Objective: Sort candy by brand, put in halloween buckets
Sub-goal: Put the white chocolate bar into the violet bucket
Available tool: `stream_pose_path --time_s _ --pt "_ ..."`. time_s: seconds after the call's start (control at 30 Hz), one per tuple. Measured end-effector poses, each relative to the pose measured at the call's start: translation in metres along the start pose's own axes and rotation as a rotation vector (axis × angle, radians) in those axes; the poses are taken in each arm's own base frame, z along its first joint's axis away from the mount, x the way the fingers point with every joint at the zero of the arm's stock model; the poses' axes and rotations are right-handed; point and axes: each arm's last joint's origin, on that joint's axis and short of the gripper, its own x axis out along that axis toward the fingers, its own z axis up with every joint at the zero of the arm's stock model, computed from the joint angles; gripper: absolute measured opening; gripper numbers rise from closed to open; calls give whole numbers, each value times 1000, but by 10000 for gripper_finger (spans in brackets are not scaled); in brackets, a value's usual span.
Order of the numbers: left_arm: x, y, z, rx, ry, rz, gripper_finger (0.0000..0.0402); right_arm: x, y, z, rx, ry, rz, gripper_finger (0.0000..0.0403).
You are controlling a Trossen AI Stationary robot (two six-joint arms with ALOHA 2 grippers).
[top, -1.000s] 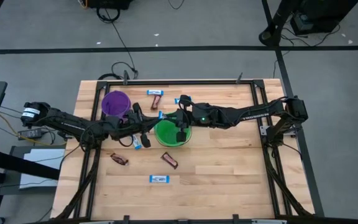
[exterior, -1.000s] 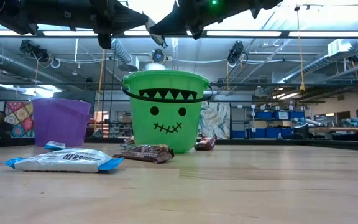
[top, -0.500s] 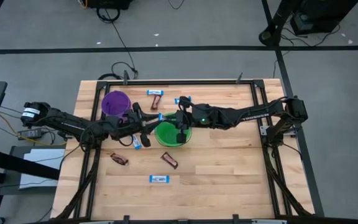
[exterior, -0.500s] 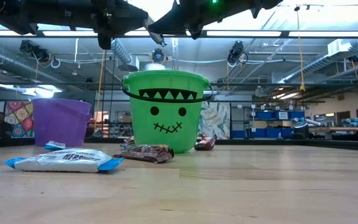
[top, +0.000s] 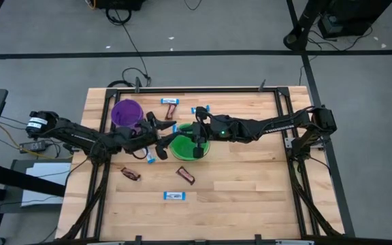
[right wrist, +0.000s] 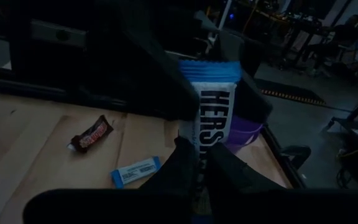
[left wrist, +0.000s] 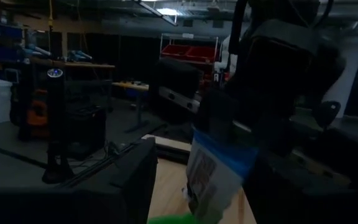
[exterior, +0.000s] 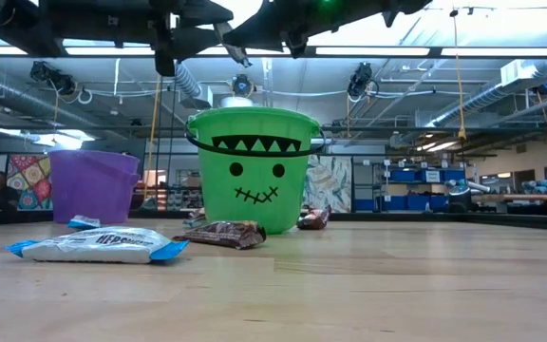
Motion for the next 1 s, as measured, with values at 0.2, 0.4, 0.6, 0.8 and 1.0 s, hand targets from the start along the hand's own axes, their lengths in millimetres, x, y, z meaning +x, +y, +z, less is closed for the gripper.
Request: stream_pose_path --time_s 0.2,0.4,0.6,0.8,1.0 --pt "3 0 -4 0 -6 28 216 0 0 -1 -1 6 -4 34" --pt "2 0 -3 24 -6 36 158 0 0 -1 -2 7 -15 34" --pt "2 0 -2 47 -16 45 51 0 -1 0 -8 8 -37 34" --pt "2 0 -3 66 -16 45 24 0 -1 0 -13 12 -40 34" --pt "2 0 -3 76 -12 39 24 -1 -1 -2 -16 36 -45 40"
